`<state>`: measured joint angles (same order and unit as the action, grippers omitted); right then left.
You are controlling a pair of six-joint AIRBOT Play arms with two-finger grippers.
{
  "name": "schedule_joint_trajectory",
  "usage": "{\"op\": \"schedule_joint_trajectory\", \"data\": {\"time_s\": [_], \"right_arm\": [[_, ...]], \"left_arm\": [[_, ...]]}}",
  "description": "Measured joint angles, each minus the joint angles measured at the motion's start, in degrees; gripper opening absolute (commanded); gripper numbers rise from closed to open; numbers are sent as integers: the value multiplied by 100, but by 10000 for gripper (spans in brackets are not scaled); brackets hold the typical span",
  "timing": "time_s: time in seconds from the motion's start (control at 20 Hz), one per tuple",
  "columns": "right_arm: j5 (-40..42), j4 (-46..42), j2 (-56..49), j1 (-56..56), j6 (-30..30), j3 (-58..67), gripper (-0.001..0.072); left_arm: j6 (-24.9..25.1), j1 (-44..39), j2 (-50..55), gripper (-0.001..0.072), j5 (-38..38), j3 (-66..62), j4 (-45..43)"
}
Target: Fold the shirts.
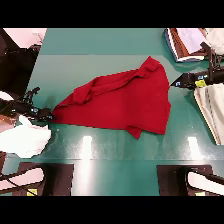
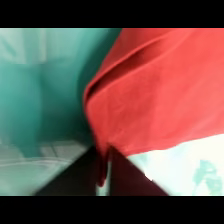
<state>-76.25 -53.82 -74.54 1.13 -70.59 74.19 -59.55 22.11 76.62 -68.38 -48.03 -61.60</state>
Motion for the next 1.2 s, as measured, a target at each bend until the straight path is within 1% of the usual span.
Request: {"op": "schedule_joint_trajectory", "data": {"time_s": [0.15, 0.25, 0.3, 0.35, 0.45, 0.6, 0.8, 0.85, 0.9, 0.95, 1.0, 1.1, 1.15, 1.2], "right_arm": [[-260, -24, 35, 190, 0, -85, 311], [-420, -168, 181, 404, -26, -428, 313], [-459, -275, 291, 522, -87, -691, 404], [-468, -376, 428, 651, -133, -1038, 550], [-468, -459, 669, 883, -221, -1797, 555], [-382, -219, 881, 1014, -267, -2883, 554], [26, 374, 868, 632, -284, -3886, 549], [140, 479, 824, 481, -291, -4011, 479], [236, 573, 776, 323, -293, -4100, 431], [337, 625, 721, 160, -299, -4172, 430], [422, 669, 678, 20, -299, -4218, 394], [553, 728, 640, -195, -302, -4282, 115], [625, 737, 662, -262, -304, -4301, 31], [662, 745, 734, -313, -306, -4312, 20]], "left_arm": [[-107, -37, -4, 27, -68, -247, 52], [-160, -48, -94, 27, -153, -455, 68], [-168, -52, -166, 27, -175, -544, 87], [-186, -57, -245, 27, -184, -623, 125], [-188, -57, -376, 27, -205, -719, 273], [-197, -57, -468, 27, -205, -780, 533], [-201, -57, -509, 28, -205, -809, 699], [-201, -57, -516, 27, -208, -815, 717], [-201, -57, -518, 27, -208, -815, 745], [-201, -57, -520, 28, -212, -815, 750], [-201, -57, -520, 27, -212, -815, 756], [-201, -57, -522, 27, -216, -815, 772], [-199, -57, -522, 27, -225, -815, 772], [-199, -57, -522, 27, -236, -817, 774]]}}
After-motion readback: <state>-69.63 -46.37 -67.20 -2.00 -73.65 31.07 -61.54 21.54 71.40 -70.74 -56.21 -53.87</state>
